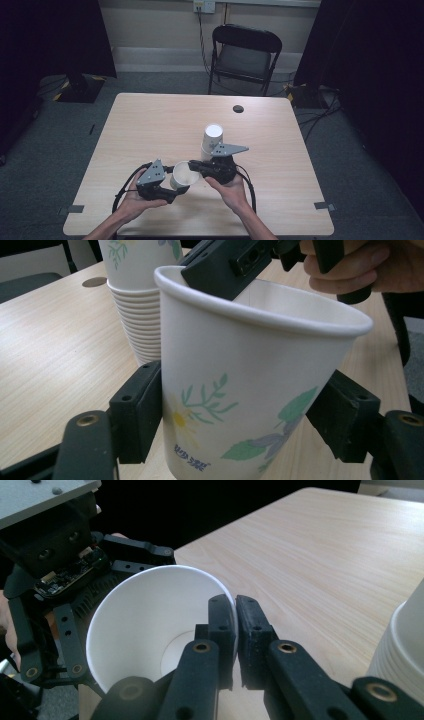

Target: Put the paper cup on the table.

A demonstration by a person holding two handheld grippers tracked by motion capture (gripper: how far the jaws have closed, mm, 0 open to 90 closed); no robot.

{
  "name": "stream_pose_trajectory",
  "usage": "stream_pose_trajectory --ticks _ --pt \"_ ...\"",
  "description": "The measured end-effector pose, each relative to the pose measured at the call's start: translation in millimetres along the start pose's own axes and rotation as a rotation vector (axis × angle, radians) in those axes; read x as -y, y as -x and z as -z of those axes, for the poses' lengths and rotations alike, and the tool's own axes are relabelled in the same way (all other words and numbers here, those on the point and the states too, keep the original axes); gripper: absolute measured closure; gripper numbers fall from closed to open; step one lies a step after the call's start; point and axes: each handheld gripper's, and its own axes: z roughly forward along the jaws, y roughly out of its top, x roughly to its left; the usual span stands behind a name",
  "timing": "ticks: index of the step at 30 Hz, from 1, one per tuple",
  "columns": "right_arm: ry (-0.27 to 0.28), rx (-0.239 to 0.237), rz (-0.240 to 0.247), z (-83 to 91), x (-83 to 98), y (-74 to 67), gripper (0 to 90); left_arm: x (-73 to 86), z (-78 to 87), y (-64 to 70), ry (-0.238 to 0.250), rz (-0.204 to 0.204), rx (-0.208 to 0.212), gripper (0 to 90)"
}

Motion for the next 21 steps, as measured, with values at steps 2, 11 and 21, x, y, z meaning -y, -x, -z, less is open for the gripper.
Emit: stream_pose_trajectory --ticks 2,11,21 --pt "-0.014 0.006 -0.015 -1.6 -1.0 -0.1 87.5 0.0 -0.3 -0.1 -0.01 0.001 -0.006 26.6" --pt "-0.121 0.032 -0.027 -14.5 -3.2 -3.4 88.1 -2.0 -3.6 5.5 -0.036 -0.081 -0.051 22.2" --pt "-0.197 0.042 -0.037 -24.3 -4.5 -6.0 88.1 -2.2 -5.3 5.6 -0.046 -0.083 -0.05 20.1"
